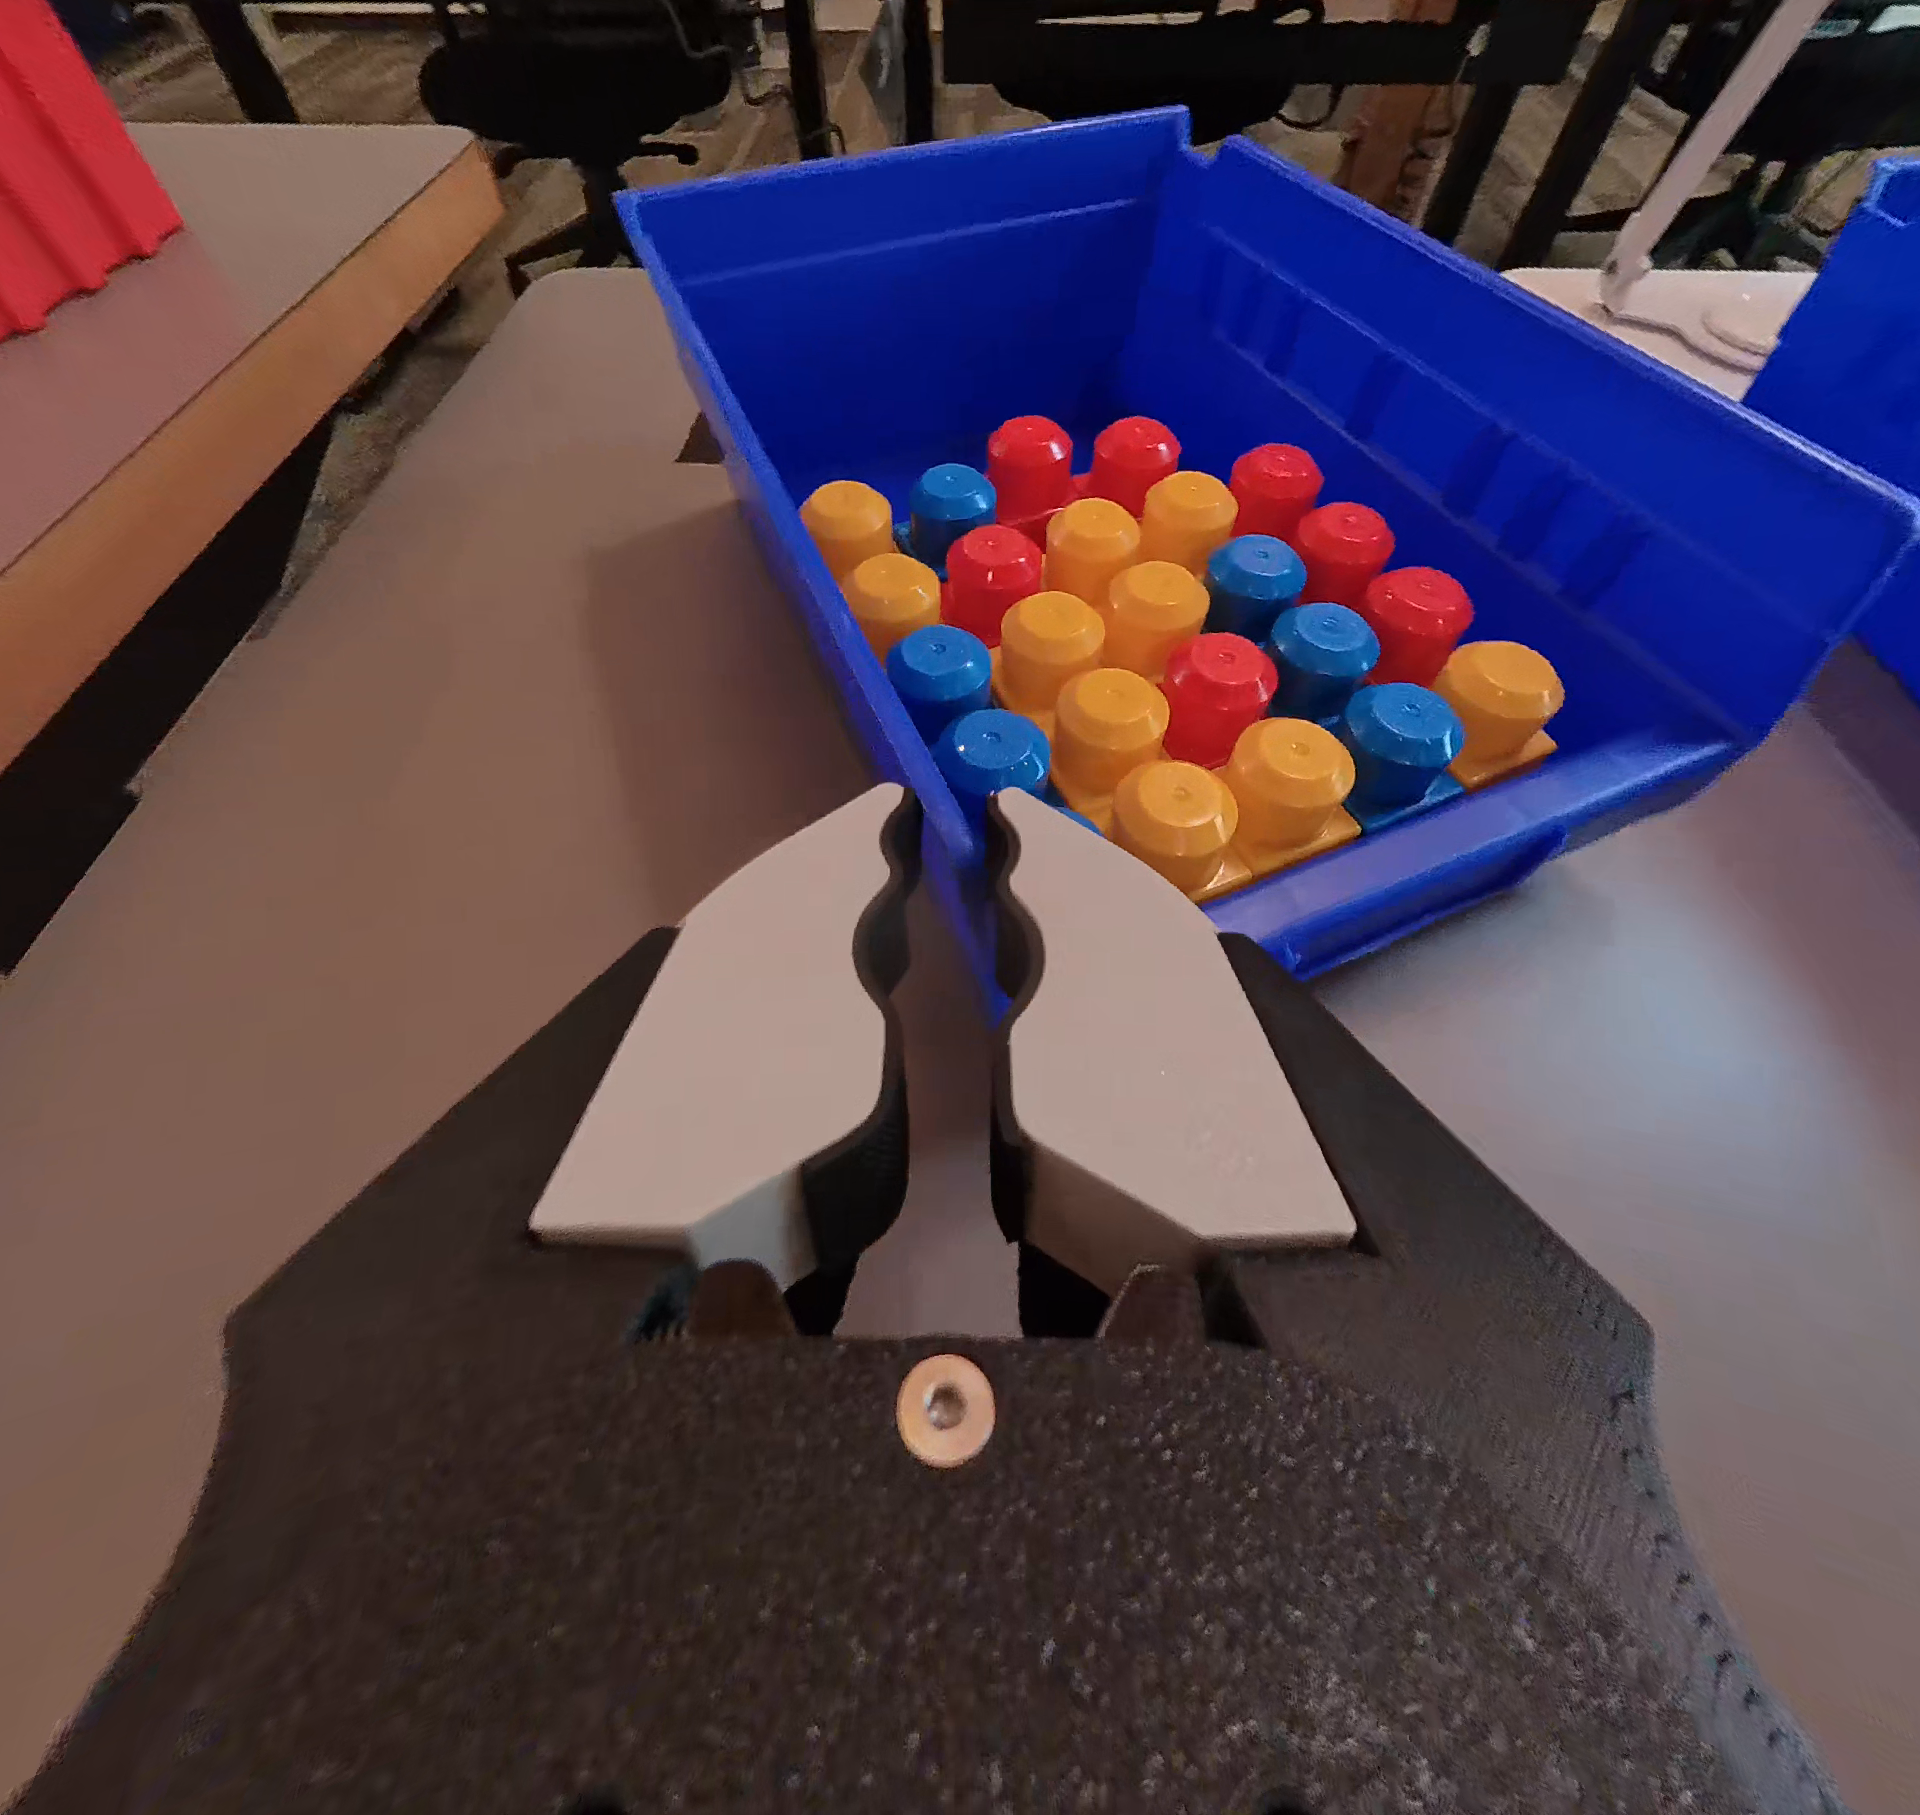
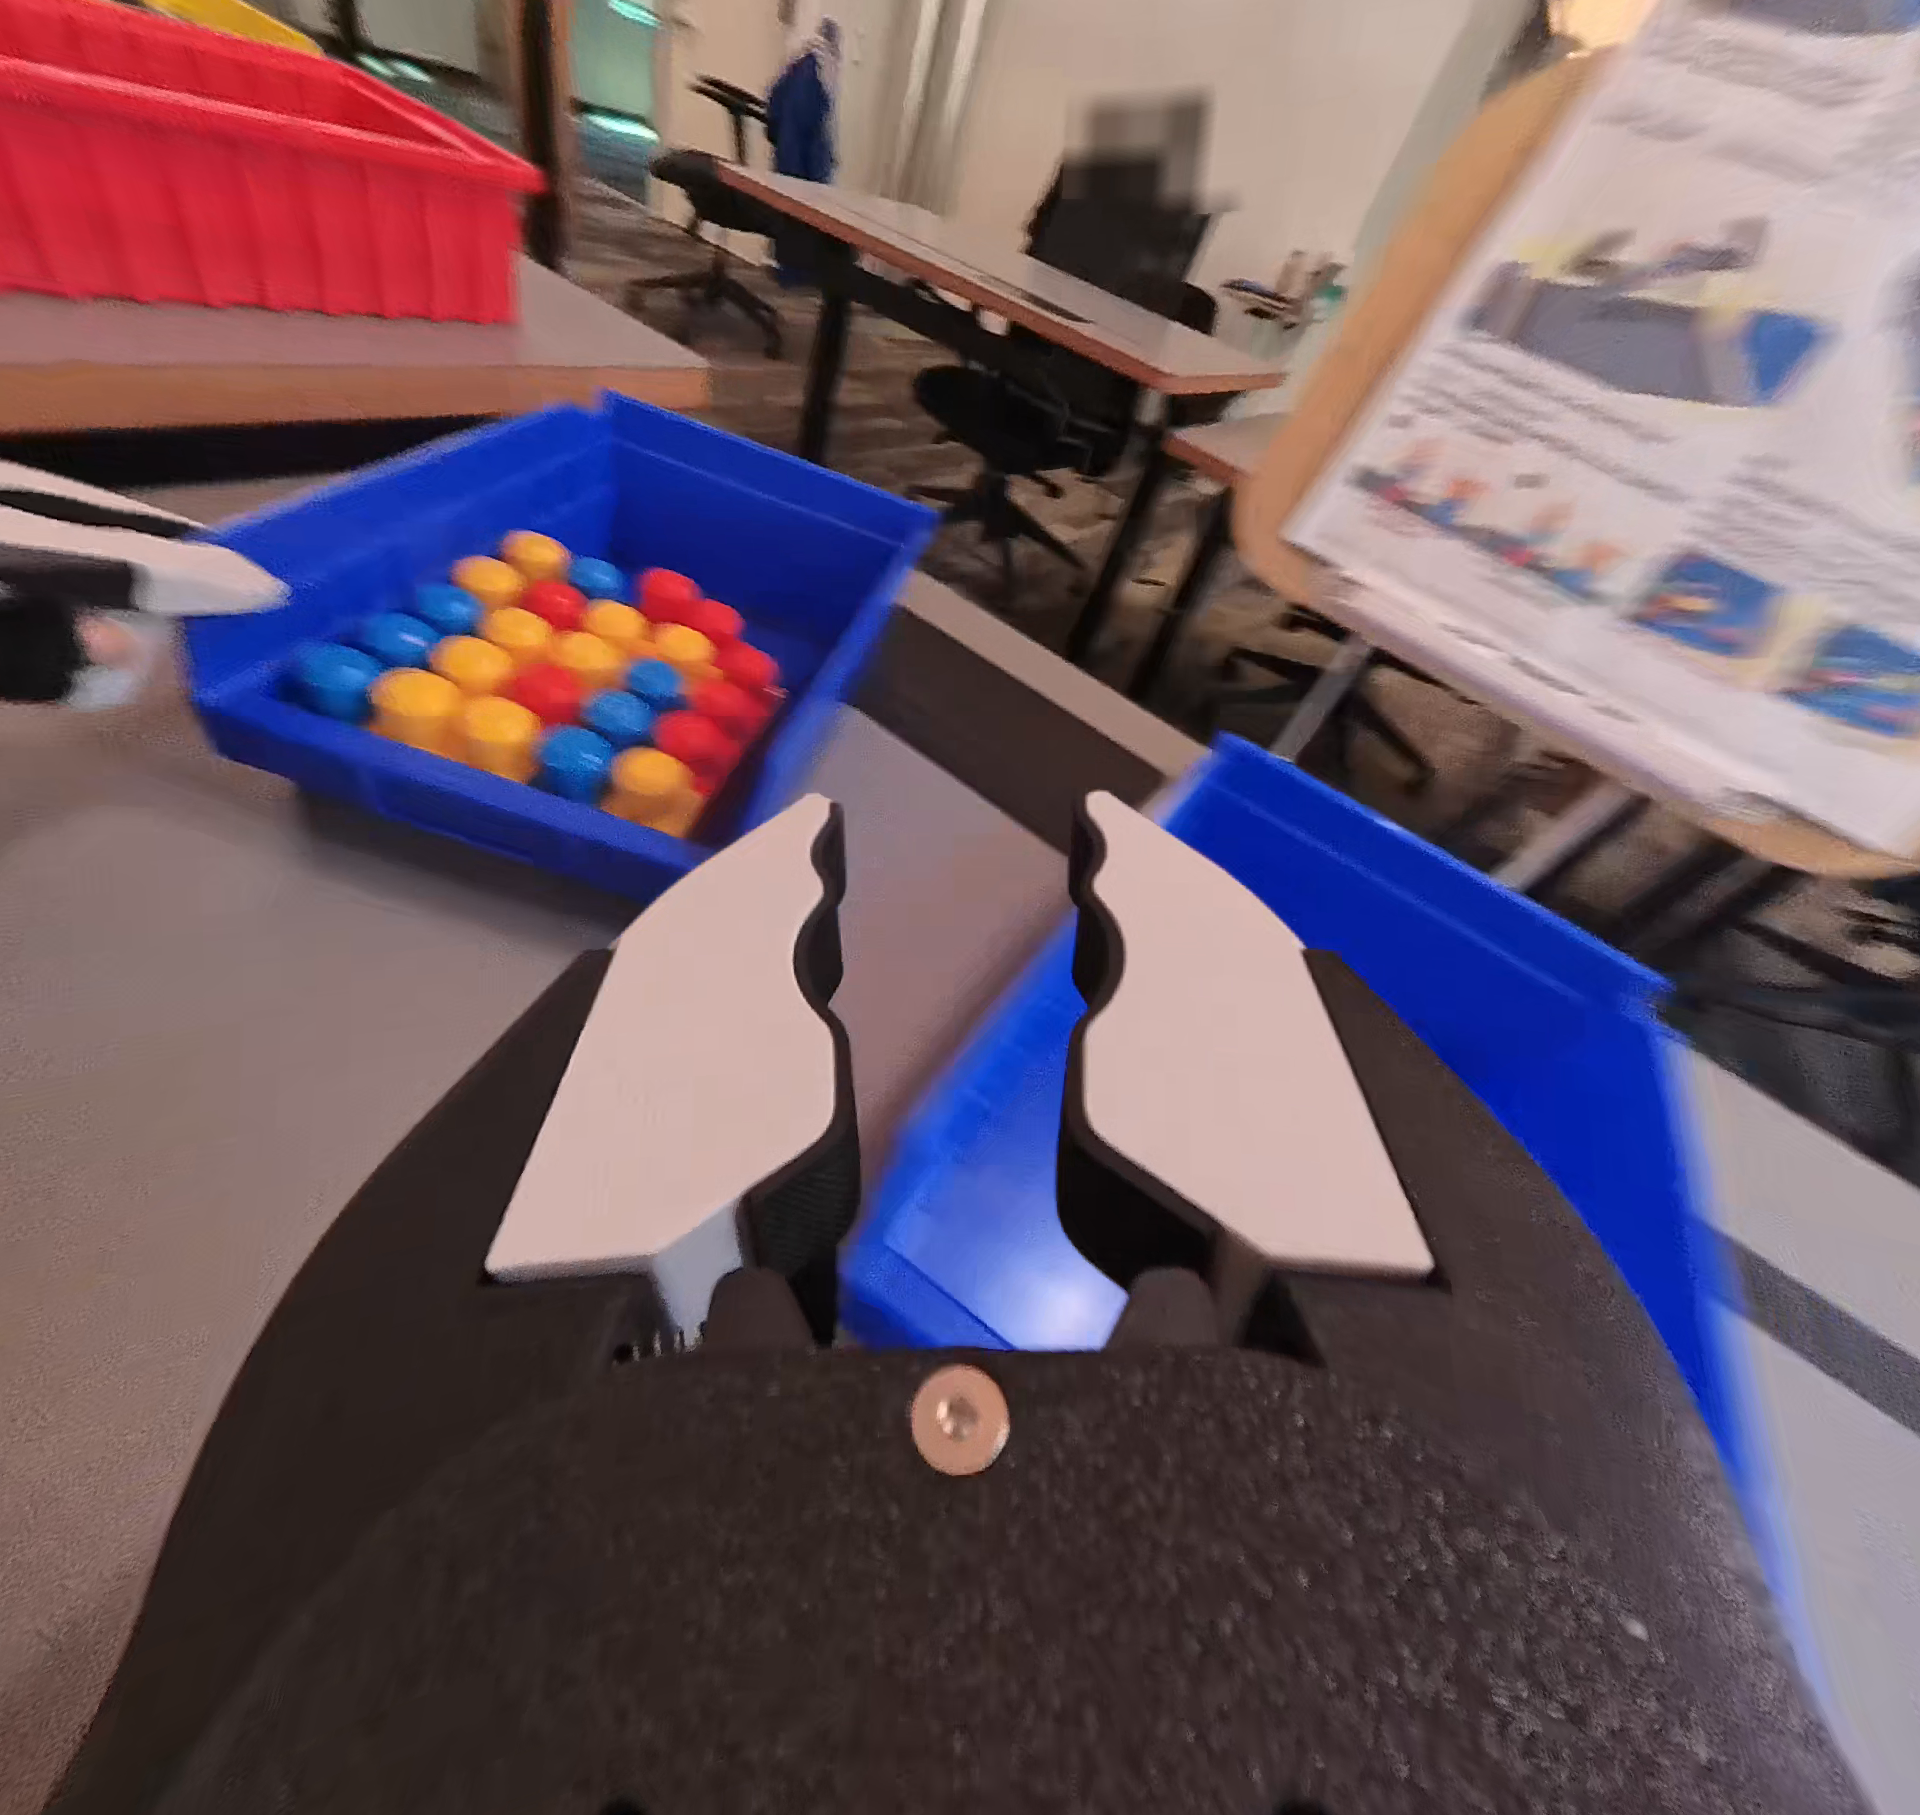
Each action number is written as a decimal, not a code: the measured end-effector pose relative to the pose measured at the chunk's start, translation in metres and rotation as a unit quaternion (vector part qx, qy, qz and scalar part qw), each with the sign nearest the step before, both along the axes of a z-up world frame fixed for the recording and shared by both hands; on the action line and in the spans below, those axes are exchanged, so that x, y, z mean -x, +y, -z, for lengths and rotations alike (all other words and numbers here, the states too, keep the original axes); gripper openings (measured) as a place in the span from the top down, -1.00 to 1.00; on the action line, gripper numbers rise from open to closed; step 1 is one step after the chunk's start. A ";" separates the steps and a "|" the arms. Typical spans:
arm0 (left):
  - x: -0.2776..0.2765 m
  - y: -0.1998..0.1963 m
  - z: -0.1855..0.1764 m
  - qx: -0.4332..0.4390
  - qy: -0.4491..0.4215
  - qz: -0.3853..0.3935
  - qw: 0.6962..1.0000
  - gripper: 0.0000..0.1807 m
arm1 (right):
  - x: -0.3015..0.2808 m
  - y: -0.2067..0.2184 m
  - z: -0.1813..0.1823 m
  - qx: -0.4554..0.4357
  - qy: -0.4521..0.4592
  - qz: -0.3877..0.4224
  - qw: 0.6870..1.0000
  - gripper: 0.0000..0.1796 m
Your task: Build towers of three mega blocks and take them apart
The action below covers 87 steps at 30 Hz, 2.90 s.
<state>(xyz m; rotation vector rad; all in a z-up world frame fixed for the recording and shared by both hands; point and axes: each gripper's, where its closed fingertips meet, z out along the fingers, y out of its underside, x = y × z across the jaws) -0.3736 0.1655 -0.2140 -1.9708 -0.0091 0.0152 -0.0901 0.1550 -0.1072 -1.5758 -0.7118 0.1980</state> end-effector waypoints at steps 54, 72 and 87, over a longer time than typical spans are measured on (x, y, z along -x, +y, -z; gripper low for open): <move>-0.021 -0.022 0.000 -0.065 0.063 0.042 0.995 0.83 | -0.431 0.001 0.113 0.125 0.091 0.403 0.902 0.70; -0.009 -0.024 0.001 -0.059 0.076 -0.004 0.995 0.88 | -0.450 -0.001 0.114 0.114 0.100 0.464 0.873 0.88; 0.062 -0.039 -0.009 -0.119 -0.103 -0.136 0.978 0.96 | -0.445 0.008 0.113 0.097 0.098 0.466 0.874 0.80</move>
